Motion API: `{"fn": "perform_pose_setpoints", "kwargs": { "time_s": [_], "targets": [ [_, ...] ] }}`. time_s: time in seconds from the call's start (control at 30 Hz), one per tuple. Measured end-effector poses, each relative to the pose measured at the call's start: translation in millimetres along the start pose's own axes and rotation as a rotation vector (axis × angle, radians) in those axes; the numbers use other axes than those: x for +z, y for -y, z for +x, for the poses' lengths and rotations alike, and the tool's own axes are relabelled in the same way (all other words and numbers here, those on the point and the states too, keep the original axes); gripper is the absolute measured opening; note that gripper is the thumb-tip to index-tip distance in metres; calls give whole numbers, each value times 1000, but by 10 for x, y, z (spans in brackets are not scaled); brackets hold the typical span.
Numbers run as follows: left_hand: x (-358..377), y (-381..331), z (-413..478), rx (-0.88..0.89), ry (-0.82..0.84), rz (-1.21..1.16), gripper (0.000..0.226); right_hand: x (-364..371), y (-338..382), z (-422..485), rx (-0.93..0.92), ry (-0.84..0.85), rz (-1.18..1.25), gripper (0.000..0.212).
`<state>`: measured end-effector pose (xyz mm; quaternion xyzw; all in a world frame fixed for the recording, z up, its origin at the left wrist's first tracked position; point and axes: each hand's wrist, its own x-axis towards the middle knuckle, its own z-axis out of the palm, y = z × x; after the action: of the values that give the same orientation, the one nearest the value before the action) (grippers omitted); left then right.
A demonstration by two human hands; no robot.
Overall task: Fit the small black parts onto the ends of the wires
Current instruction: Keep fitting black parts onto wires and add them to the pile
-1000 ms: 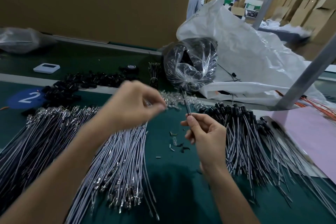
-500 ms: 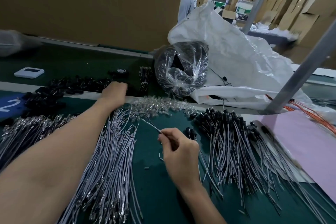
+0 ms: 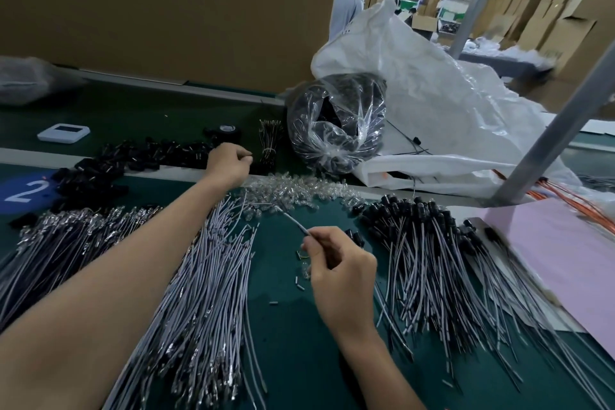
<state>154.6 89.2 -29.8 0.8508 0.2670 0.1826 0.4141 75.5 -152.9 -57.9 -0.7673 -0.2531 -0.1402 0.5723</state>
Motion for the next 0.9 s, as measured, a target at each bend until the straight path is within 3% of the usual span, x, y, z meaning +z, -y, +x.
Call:
{"fn": "perform_pose_setpoints", "kwargs": {
  "time_s": [0.13, 0.3, 0.63, 0.9],
  "targets": [
    [-133, -124, -682, -247, 248, -793, 16, -44, 34, 47, 121, -40, 90, 19],
    [-291, -66, -1361, -328, 280, -1207, 16, -105, 76, 89, 182, -80, 185, 16],
    [-338, -140, -1704, -112, 144, -898, 33, -161, 151, 95, 159, 29, 213, 14],
    [-301, -145, -1750, -12, 51, -696, 30, -160, 166, 91, 149, 61, 209, 17]
  ]
}}
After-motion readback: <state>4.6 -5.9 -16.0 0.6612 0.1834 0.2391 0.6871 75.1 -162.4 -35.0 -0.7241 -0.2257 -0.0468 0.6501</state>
